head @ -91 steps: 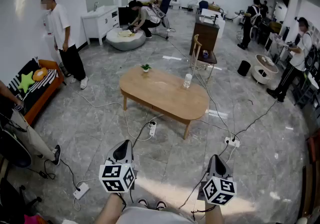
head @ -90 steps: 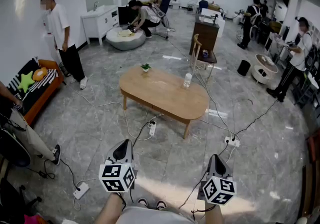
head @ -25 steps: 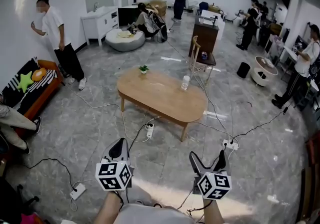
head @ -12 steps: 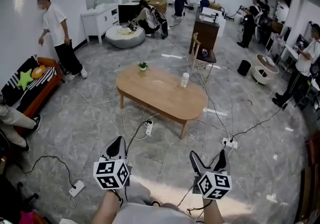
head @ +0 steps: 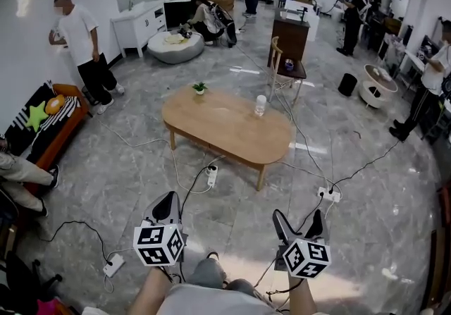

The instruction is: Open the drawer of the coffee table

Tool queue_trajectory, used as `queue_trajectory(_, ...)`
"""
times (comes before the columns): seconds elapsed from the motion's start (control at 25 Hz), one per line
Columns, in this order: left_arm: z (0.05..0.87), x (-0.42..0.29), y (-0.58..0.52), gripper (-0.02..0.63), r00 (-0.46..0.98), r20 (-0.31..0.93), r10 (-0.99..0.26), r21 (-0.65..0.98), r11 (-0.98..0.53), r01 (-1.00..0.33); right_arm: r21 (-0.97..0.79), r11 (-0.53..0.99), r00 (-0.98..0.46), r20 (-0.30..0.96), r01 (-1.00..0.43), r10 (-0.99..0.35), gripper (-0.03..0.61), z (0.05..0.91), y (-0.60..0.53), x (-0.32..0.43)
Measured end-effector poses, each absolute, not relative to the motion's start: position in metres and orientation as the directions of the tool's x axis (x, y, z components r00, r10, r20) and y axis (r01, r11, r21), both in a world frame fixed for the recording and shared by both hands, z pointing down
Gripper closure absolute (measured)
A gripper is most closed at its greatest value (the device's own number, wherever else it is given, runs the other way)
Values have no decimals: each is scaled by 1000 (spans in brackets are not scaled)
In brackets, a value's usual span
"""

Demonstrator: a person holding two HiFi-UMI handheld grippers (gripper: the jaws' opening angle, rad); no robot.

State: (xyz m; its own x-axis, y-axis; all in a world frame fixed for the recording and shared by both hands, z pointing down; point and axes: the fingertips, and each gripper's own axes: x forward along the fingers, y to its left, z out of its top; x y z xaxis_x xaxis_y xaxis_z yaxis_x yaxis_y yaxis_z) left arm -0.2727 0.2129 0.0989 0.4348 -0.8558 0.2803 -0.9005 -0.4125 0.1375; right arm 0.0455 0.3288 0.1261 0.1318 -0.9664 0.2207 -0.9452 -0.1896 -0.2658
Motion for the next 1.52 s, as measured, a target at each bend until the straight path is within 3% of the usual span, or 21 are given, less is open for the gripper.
queue_trajectory(1.0,101,-168,-35,620,531,271,-803,157,-507,-848,-298,-270,214,206,-916,-955,-9,121,116,127)
queue_trajectory(1.52,131,-146,-104,620,524,321,-789,192,-488,-852,-294,-280,210,247,-914,-946,-9,136,45,154)
